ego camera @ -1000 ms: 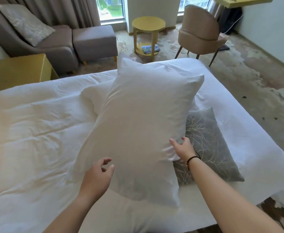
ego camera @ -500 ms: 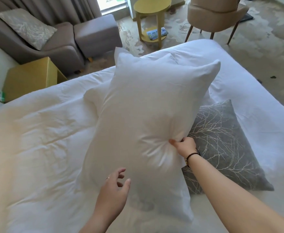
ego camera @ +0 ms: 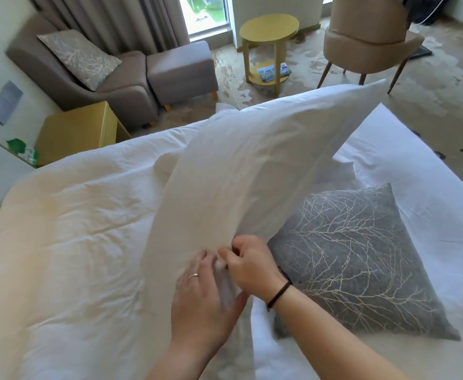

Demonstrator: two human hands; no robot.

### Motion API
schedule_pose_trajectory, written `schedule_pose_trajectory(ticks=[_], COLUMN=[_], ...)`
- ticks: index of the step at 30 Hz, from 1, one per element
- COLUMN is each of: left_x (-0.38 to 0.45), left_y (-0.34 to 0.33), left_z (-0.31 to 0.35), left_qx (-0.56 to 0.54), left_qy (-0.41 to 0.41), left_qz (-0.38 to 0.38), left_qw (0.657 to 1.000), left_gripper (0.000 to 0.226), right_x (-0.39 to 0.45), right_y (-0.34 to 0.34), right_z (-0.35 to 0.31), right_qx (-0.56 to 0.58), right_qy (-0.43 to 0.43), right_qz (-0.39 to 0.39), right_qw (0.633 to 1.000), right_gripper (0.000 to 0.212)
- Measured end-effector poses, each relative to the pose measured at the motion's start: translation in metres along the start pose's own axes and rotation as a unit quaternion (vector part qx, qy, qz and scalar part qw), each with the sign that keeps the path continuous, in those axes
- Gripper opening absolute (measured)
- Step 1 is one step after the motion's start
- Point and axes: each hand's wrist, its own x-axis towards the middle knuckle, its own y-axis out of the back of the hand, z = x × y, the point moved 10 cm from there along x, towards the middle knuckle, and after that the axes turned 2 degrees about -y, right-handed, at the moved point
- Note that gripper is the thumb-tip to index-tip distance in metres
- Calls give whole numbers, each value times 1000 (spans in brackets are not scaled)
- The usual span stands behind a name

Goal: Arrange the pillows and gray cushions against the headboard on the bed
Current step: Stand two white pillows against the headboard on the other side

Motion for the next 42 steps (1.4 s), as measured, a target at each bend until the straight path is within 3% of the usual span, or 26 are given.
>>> schedule_pose_trajectory(ticks=[4, 8, 11, 15, 17, 19, 23, 25, 30, 32, 35, 38, 42], left_x=[11, 8, 5, -3, -8, -11, -12, -11, -15, -25, -54, -74, -85], left_y=[39, 39, 27, 12, 3, -9, -26, -33, -48, -59, -98, -119, -119], left_z=[-50, -125, -149, -144, -137, -133, -117, -108, -87, -72, -69, -90, -122], left_qx=[68, 131, 123, 129, 132, 120, 107, 103, 153, 182, 207, 230, 212], left_qy=[76, 187, 212, 194, 181, 180, 165, 155, 124, 80, 68, 109, 194], left_qz=[79, -7, -19, 1, 7, -5, -24, -28, -66, -86, -195, -260, -259], left_qw=[992, 974, 969, 972, 975, 976, 980, 982, 978, 976, 956, 931, 922], left_gripper=[48, 14, 15, 9, 12, 17, 13, 13, 28, 48, 86, 104, 116], right_x=[4, 17, 18, 4, -5, -4, 27, 39, 56, 59, 60, 58, 59], right_y=[-51, -102, -116, -89, -66, -47, -30, -26, -23, -22, -13, -2, 2], right_z=[-67, -74, -69, -72, -69, -59, 4, 28, 40, 44, 54, 71, 92], right_qx=[-22, -83, -154, -256, -326, -390, -548, -585, -604, -603, -582, -574, -587], right_qy=[76, 64, 86, 255, 358, 428, 393, 370, 369, 362, 355, 346, 314], right_qz=[-7, -78, -123, -101, -70, -61, -175, -210, -165, -140, -93, -72, -99], right_qw=[997, 991, 977, 927, 872, 813, 717, 690, 687, 698, 726, 739, 740], right_gripper=[49, 48, 46, 12, 41, 54, 99, 112, 112, 102, 76, 68, 84])
